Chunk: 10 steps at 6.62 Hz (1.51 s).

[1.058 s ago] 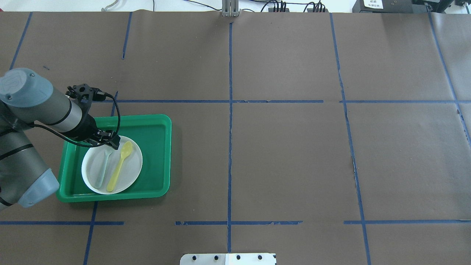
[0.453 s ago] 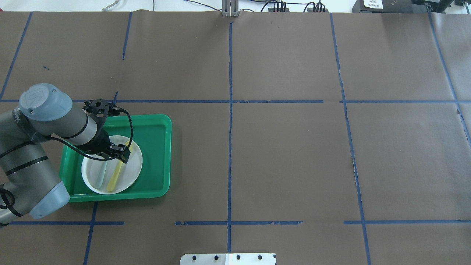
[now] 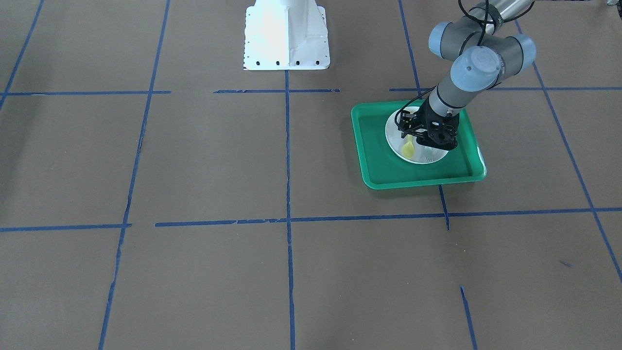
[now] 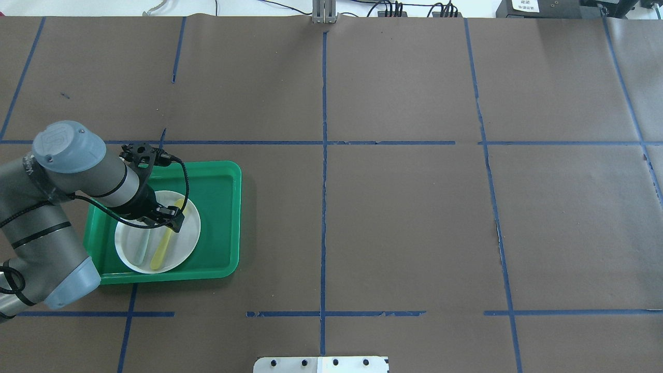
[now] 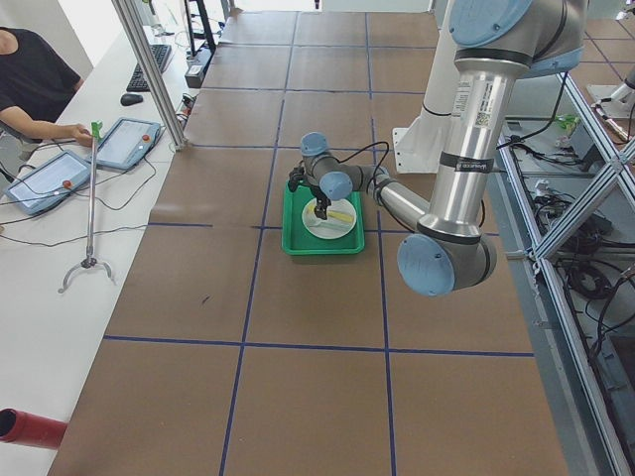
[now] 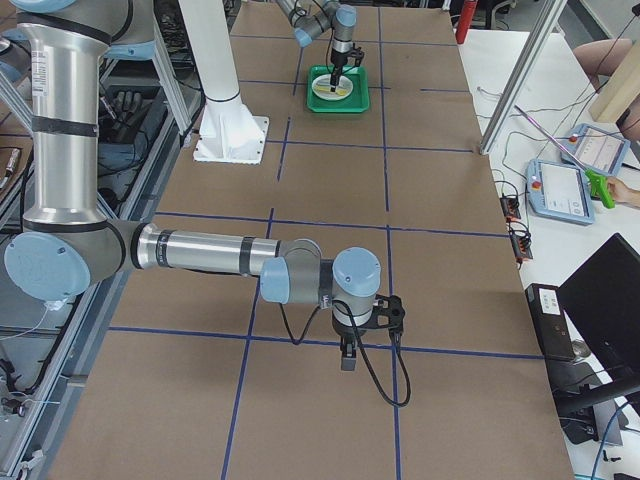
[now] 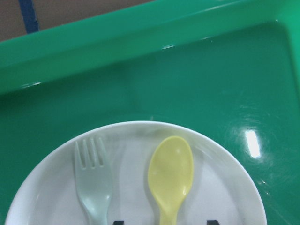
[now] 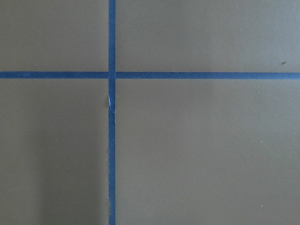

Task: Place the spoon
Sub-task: 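Lower the left gripper and close it on the yellow spoon handle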

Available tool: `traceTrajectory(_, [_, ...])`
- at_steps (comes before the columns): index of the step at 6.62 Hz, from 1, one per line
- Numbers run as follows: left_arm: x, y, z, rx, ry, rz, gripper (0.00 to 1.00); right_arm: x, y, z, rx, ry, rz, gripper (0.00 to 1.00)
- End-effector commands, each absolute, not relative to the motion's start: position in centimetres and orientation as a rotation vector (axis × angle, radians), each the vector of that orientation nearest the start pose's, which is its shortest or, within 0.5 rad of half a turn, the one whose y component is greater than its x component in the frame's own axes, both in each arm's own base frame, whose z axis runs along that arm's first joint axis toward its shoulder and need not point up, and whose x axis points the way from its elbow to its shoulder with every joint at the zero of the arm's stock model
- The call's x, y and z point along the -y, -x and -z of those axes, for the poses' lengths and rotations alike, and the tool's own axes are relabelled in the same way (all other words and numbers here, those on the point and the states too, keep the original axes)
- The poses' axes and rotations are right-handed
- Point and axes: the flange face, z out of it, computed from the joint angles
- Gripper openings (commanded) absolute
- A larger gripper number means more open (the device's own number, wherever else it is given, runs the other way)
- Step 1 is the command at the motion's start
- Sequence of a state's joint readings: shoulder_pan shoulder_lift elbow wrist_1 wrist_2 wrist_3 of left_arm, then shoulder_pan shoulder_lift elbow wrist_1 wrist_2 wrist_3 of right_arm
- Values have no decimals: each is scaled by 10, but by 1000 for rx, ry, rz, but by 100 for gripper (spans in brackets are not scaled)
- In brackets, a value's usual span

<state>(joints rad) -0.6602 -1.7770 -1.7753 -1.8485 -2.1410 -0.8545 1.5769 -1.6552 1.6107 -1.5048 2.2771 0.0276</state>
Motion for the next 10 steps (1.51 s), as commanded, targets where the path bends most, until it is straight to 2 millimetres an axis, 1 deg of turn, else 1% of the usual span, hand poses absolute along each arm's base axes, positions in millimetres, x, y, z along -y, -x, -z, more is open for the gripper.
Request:
traceTrajectory(1, [414, -410, -425, -864, 3, -253, 63, 457, -72, -677, 706, -13, -25, 100])
traceTrajectory(6, [411, -416, -432, -853, 20, -259, 58, 457, -72, -677, 706, -13, -25, 100])
traceTrajectory(7, [409, -418, -435, -850, 25, -262, 49, 457, -71, -677, 707, -13, -25, 100])
traceTrajectory(8, [409, -419, -433, -850, 28, -262, 25, 457, -71, -677, 707, -13, -25, 100])
traceTrajectory(9, [408, -419, -434, -849, 30, -265, 6, 457, -72, -677, 706, -13, -25, 100])
traceTrajectory(10, [409, -419, -434, -848, 28, -263, 0, 457, -72, -677, 706, -13, -25, 100])
